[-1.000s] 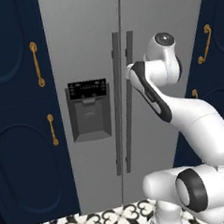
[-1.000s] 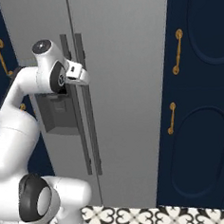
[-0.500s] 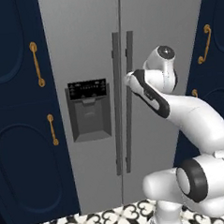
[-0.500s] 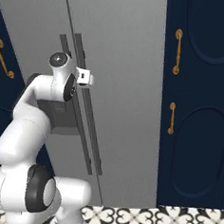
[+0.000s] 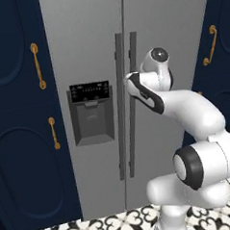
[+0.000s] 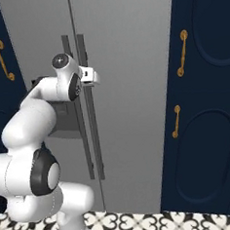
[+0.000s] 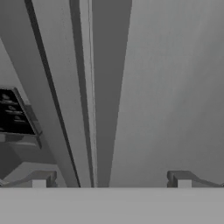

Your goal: Grab a lemon wedge from the fridge and one ice cube from the ice bowl, and put them in the glass of lemonade.

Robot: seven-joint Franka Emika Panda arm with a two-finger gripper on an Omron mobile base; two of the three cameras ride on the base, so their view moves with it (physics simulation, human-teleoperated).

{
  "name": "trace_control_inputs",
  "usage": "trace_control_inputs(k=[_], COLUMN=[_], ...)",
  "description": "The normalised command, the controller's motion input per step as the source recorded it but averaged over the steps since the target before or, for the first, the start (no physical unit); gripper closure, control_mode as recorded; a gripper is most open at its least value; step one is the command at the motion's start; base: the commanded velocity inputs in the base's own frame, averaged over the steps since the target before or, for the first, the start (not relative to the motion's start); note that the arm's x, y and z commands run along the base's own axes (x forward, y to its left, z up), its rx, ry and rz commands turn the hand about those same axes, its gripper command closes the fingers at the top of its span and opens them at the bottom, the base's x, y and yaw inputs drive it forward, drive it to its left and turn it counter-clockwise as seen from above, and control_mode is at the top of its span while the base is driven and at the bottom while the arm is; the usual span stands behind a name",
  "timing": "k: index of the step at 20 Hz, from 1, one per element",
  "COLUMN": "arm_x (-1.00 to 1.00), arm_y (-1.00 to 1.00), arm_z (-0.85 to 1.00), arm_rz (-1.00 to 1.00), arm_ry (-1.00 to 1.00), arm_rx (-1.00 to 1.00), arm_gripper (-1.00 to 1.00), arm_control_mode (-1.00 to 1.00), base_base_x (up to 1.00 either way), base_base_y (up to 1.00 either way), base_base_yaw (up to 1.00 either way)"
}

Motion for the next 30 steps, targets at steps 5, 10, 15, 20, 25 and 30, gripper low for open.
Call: trace_control_inputs(k=[5, 10, 15, 20, 25, 30], arm_x=[0.15, 0.26, 0.45, 0.11, 0.28, 0.47], arm_y=[0.00, 0.16, 0.04, -0.16, 0.00, 0.00], arm_z=[-0.01, -0.15, -0.32, -0.08, -0.09, -0.26], arm_rz=[-0.01, 0.00, 0.00, -0.01, 0.00, 0.00], arm_ry=[0.00, 0.00, 0.00, 0.00, 0.00, 0.00], arm_rx=[-0.04, 0.00, 0.00, 0.00, 0.00, 0.00], arm_gripper=[-1.00, -1.00, -1.00, -1.00, -1.00, -1.00], arm_control_mode=[-1.00, -1.00, -1.00, -1.00, -1.00, -1.00], base_base_x=[0.00, 0.00, 0.00, 0.00, 0.00, 0.00], base_base_y=[0.00, 0.00, 0.00, 0.00, 0.00, 0.00], base_base_yaw=[0.00, 0.00, 0.00, 0.00, 0.00, 0.00])
